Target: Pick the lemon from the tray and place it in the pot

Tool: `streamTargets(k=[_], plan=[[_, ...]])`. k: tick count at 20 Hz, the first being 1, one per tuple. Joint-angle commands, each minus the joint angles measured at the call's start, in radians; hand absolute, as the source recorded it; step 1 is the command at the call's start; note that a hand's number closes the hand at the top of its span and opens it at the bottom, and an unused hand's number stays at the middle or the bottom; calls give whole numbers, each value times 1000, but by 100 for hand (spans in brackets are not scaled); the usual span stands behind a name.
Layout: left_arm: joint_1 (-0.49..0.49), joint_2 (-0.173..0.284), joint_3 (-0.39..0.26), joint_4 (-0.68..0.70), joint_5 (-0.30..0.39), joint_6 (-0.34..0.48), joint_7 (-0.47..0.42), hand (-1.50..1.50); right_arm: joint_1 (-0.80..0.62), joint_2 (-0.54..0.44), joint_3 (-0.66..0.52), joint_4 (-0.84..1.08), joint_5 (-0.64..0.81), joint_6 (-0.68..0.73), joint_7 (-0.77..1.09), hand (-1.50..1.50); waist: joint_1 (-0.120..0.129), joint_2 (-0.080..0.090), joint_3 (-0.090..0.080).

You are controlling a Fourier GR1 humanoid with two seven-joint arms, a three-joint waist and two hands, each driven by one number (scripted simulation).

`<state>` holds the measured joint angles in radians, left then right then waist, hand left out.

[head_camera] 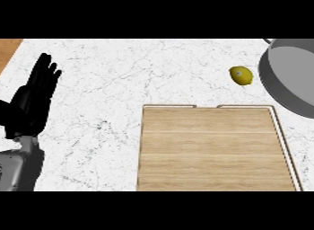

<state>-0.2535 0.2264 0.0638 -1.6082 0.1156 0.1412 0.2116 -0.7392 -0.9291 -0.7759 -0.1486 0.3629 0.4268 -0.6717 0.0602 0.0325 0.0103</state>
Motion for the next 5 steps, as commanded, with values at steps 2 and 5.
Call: streamTargets(k=[2,5], plan=[[27,-11,2,-2,4,-1,-17,0,45,-29,-1,1,-2,58,-32,-150,2,-2,0],[33,-8,-3,-19,7,-12,-16,0,33,-40,-4,1,-8,74,-11,-150,9,-3,0]])
